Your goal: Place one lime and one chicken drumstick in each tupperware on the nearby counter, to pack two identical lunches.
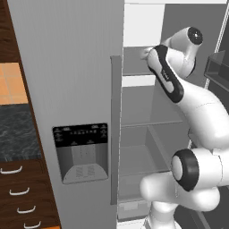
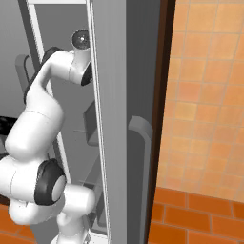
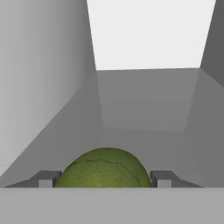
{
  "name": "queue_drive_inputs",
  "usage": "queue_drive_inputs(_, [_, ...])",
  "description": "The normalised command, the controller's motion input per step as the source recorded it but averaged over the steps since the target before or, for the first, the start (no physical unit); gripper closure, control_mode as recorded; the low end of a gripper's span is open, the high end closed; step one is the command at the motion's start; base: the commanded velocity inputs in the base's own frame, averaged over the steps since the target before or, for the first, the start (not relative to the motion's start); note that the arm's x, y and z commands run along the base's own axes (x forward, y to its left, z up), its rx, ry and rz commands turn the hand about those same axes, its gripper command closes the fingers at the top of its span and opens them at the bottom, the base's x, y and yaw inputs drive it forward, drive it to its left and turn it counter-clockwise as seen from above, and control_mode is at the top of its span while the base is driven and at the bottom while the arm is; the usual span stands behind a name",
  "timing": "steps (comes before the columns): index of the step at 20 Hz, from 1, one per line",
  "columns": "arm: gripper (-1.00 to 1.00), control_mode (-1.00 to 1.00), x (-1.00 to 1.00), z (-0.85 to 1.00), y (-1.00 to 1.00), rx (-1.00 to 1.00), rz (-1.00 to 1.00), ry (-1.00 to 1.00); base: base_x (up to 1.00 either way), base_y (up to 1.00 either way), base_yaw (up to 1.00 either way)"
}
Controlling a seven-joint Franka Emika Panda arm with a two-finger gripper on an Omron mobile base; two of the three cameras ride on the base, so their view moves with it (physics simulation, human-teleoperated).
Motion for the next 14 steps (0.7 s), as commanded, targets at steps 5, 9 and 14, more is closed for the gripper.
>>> queue_drive_inputs(5, [1.0, -1.0, -1.0, 0.03, 0.0, 0.0, -0.02, 0.06, 0.0, 0.0, 0.0])
queue_drive_inputs(9, [1.0, -1.0, -1.0, 0.0, 0.02, 0.0, -0.04, 0.22, 0.0, 0.0, 0.0])
queue_drive_inputs(14, [1.0, -1.0, -0.98, -0.1, 0.02, 0.0, -0.02, 0.3, 0.0, 0.0, 0.0])
